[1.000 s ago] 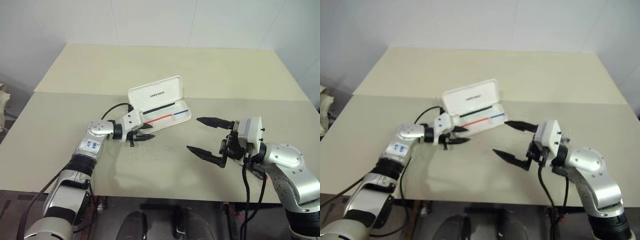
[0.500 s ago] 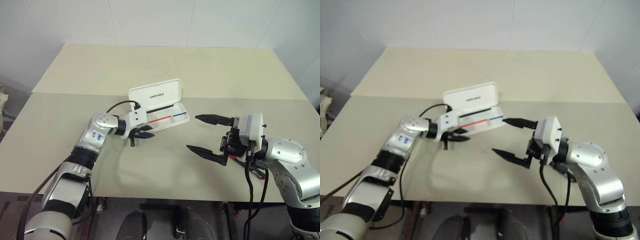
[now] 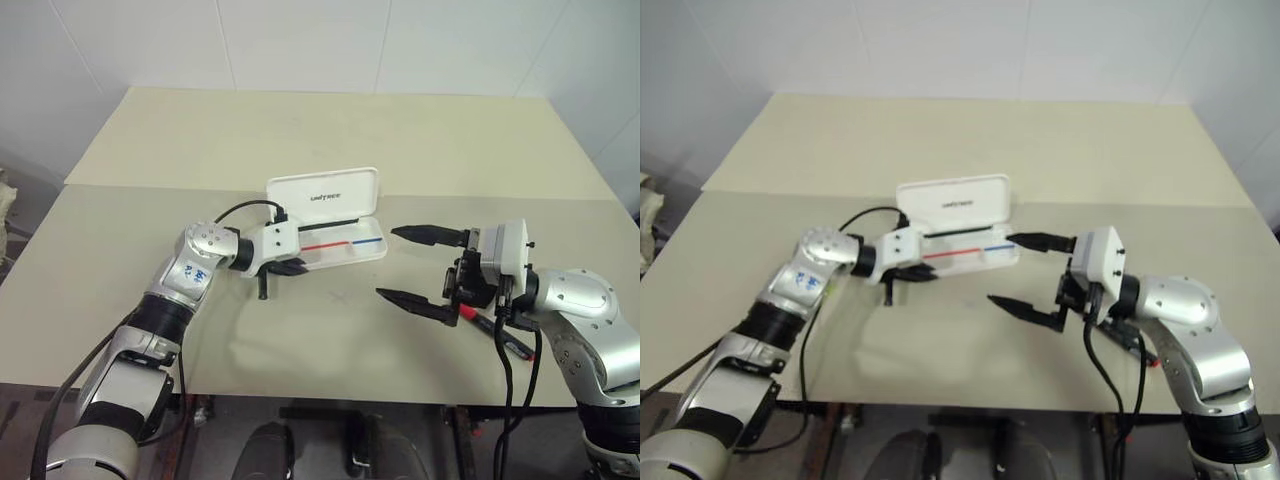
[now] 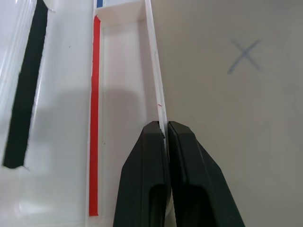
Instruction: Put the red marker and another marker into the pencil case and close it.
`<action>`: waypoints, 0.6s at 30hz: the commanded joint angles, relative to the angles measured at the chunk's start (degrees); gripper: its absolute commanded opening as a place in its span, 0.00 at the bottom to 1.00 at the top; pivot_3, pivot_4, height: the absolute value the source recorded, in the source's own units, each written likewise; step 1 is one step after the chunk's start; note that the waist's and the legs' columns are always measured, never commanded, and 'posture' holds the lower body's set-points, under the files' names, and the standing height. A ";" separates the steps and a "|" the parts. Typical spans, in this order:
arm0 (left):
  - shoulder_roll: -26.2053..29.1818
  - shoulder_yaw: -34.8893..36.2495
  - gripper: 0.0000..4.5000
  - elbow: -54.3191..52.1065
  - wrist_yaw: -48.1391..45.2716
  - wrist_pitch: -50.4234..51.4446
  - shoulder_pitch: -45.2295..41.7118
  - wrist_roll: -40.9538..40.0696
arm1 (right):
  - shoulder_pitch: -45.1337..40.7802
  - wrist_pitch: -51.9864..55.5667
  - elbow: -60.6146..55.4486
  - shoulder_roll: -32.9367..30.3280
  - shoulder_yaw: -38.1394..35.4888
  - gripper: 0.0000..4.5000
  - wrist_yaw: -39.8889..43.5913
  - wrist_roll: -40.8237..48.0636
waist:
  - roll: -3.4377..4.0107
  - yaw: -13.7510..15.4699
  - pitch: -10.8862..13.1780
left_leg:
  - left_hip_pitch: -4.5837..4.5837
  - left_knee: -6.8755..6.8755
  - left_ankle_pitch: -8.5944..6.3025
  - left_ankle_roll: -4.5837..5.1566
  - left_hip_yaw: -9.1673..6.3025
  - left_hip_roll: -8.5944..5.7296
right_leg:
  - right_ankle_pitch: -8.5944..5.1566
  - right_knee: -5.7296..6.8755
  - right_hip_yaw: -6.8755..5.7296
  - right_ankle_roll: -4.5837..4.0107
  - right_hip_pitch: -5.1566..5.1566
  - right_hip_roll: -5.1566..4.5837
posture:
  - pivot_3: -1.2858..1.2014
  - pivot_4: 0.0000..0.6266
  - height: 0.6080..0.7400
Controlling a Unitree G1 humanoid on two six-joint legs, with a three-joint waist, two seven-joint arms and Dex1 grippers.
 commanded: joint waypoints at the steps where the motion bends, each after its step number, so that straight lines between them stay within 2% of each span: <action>1: 0.81 -1.00 0.01 -8.07 -3.77 3.50 2.38 -2.66 | 0.66 0.08 -0.84 -1.44 -2.81 1.00 0.54 1.47 | 0.00 0.08 0.00 | -0.02 0.00 -0.01 0.02 0.00 0.00 | 0.00 0.01 -0.01 0.01 0.00 0.00 | 0.52 0.24 1.00; 9: 2.48 -2.10 0.01 -18.61 -5.88 6.53 9.11 -4.27 | 6.69 1.90 -3.09 -4.83 -7.05 1.00 1.37 3.58 | 0.00 0.14 0.00 | -0.09 0.03 -0.07 0.12 -0.02 -0.02 | 0.03 -0.19 0.00 0.07 0.00 -0.03 | 0.52 0.24 1.00; 18: 1.97 -2.91 0.01 -20.06 -5.27 7.07 10.45 -4.05 | 10.63 3.36 -6.74 -5.45 -9.03 1.00 -0.31 5.08 | 0.01 0.16 0.00 | -0.05 0.10 -0.07 0.11 -0.03 -0.02 | 0.03 -0.11 0.03 0.07 0.02 -0.05 | 0.52 0.24 1.00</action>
